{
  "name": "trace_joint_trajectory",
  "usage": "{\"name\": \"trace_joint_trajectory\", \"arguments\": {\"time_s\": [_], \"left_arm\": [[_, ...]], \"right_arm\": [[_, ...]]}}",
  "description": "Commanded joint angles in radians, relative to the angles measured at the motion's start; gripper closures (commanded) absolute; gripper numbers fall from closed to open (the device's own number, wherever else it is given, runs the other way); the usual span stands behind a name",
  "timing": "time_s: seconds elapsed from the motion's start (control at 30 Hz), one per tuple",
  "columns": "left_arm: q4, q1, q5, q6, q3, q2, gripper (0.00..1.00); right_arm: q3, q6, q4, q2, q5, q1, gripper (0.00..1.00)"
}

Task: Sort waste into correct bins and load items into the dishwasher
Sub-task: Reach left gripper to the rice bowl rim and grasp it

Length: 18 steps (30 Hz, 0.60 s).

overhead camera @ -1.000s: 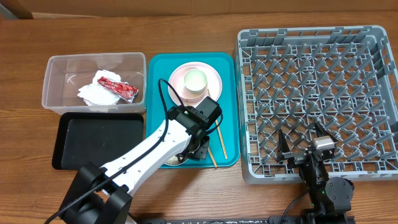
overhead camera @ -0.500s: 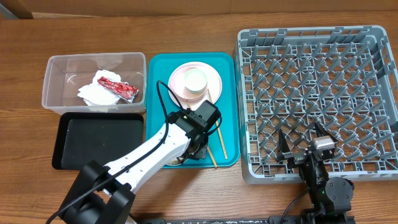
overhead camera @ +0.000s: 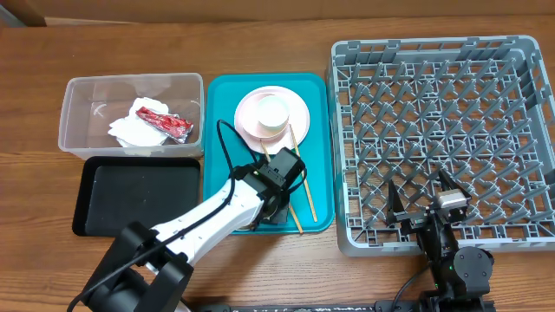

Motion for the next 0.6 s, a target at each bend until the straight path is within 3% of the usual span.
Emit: {"name": "trace_joint_trajectory", "arguments": {"time_s": [0.0,0.57], "left_arm": [[0.013,-0.002,-0.024,-0.02,-0.031,-0.014,0.85],[-0.03,-0.002,-0.076,0.003,0.037,-0.015,0.82]], "right_arm": [[-0.011,0.0,0.005,-0.009,-0.001,-0.001,0.0],[-0.011,0.0,0.005,-0.009,-0.001,-0.002,0.0]]}}
